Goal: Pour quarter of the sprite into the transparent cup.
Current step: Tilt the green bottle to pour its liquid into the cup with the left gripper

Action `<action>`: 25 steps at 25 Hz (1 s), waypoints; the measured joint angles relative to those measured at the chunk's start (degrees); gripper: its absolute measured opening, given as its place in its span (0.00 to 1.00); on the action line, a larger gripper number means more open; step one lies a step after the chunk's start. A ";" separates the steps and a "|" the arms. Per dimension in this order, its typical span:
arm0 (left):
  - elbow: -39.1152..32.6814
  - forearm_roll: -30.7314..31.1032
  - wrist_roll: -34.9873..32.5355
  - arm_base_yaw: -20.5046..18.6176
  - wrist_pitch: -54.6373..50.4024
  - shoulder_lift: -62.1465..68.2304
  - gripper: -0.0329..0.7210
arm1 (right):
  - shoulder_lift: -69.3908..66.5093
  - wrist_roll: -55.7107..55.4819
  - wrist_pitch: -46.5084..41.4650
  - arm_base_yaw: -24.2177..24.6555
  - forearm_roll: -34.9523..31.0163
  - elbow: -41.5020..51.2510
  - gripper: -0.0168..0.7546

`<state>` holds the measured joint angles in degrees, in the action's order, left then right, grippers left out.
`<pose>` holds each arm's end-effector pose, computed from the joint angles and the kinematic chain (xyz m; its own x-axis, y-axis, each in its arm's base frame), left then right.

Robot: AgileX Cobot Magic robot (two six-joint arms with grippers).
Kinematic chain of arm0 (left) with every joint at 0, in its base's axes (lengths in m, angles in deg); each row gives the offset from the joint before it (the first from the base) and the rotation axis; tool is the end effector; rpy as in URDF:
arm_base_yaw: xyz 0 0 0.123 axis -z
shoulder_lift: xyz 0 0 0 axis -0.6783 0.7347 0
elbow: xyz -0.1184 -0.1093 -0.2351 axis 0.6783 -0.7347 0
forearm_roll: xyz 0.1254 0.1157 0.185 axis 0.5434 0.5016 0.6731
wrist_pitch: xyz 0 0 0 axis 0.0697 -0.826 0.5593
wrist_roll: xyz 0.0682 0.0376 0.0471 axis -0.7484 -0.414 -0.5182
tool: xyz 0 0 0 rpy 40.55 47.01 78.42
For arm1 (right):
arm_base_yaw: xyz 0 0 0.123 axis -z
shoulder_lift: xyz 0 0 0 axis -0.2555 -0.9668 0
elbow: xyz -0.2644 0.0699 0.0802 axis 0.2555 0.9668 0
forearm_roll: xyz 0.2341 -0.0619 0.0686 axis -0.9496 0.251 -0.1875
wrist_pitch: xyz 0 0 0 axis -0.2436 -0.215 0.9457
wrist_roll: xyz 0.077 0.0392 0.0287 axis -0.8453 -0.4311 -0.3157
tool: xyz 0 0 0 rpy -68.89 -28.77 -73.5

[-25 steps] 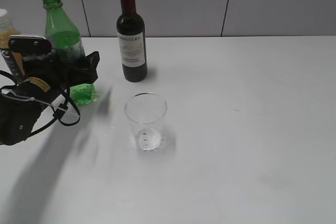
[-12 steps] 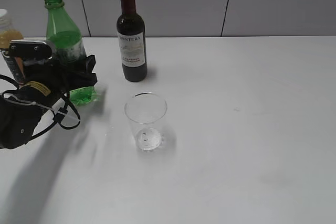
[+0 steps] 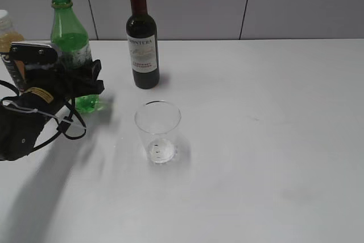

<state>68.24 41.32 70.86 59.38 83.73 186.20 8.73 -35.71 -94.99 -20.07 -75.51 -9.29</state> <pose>0.3467 -0.0919 0.0896 -0.1335 0.0086 -0.9910 0.1608 0.9869 -0.0131 0.0088 0.0024 0.2623 -0.4242 -0.0164 -0.9054 -0.0972 0.9949 0.0275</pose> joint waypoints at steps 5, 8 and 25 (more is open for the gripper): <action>-2.97 -4.47 -8.36 1.42 -1.48 -4.23 0.67 | 0.00 0.00 0.00 0.00 0.00 0.00 0.78; -5.76 -8.24 -13.69 3.06 -1.42 -7.21 0.67 | 0.00 0.00 0.00 0.00 0.00 0.00 0.78; -14.49 -26.46 -44.37 17.47 -1.61 -15.73 0.66 | 0.00 0.00 0.00 0.00 0.00 0.00 0.78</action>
<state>53.75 14.85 26.49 76.85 82.12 170.47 8.73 -35.71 -94.99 -20.07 -75.51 -9.29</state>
